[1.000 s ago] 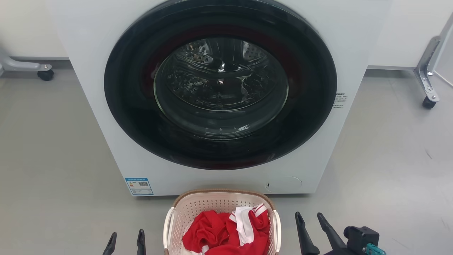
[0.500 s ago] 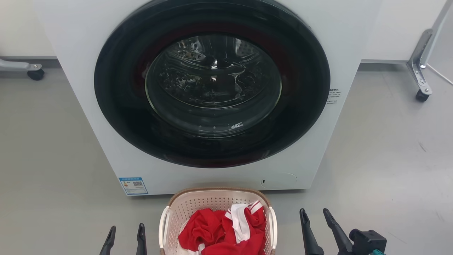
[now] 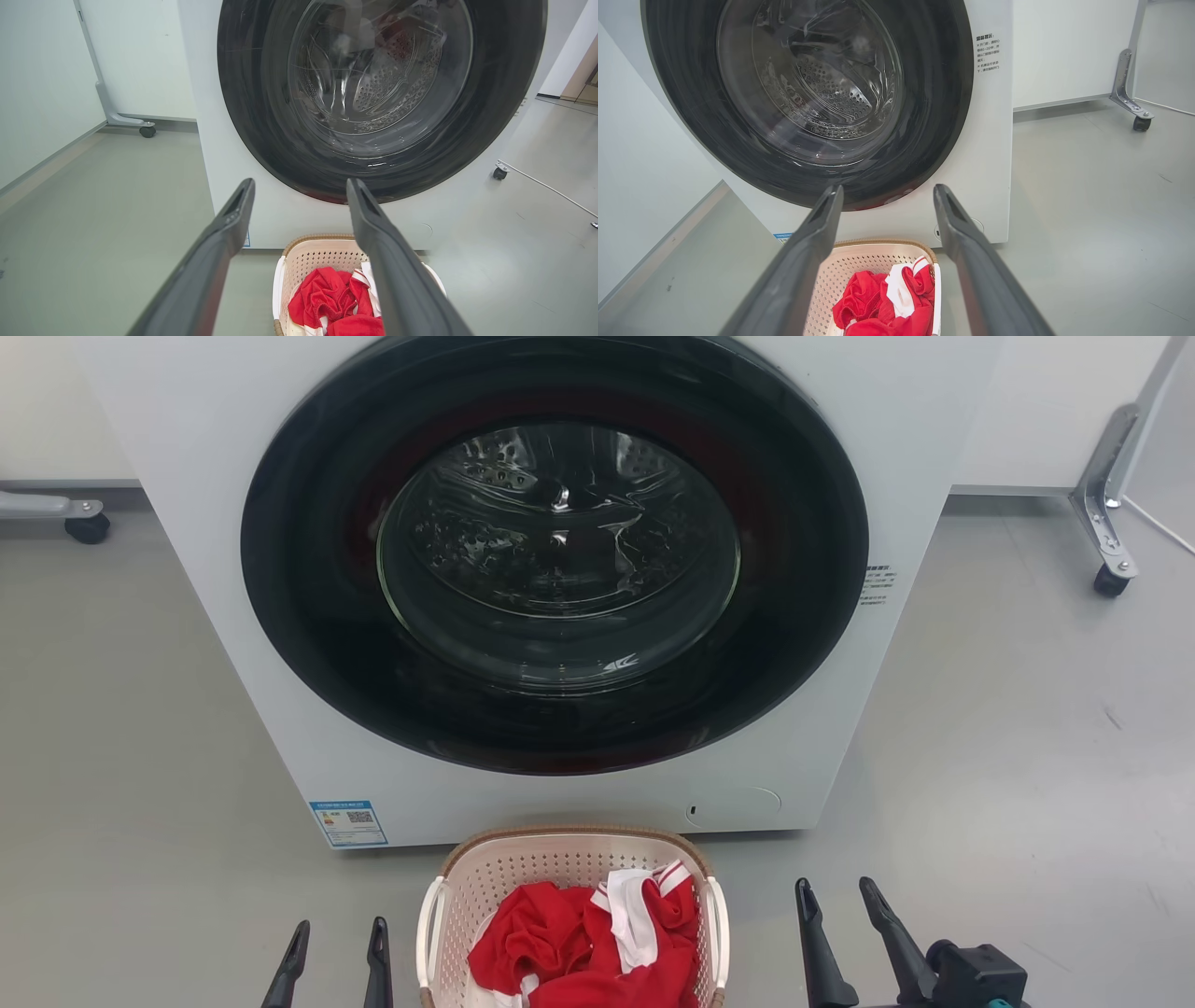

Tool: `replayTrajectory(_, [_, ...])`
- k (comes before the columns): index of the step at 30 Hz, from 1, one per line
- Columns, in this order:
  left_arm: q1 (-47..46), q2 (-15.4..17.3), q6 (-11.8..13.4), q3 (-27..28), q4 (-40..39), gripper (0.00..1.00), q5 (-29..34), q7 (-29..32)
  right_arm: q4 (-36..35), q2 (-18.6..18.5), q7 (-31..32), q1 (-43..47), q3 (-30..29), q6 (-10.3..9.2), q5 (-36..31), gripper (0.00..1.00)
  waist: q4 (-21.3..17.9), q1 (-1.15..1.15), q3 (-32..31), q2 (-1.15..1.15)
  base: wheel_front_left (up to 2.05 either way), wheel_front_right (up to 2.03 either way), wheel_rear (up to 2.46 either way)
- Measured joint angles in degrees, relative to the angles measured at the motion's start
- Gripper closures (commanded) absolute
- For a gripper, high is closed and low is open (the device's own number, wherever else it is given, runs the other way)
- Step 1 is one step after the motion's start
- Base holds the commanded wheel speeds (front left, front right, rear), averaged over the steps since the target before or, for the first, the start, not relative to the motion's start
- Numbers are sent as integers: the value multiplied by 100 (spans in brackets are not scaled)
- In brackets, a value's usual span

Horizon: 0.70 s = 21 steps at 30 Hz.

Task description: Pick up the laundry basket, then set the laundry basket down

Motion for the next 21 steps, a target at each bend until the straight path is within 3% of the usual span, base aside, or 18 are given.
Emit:
replayTrajectory(11, [0,-2,0,-29,-34,0,162,0,-127,46,0,93,-127,0,-156,0,-8,0,24,0,0,0,0])
replayTrajectory(12, [0,-4,-1,-35,-13,100,177,2,-109,45,7,95,-130,1,-177,100,-8,0,24,0,0,0,0])
replayTrajectory(21, [61,-58,-18,-62,334,100,133,54,235,45,41,316,-143,25,-125,100,-12,0,27,0,0,0,0])
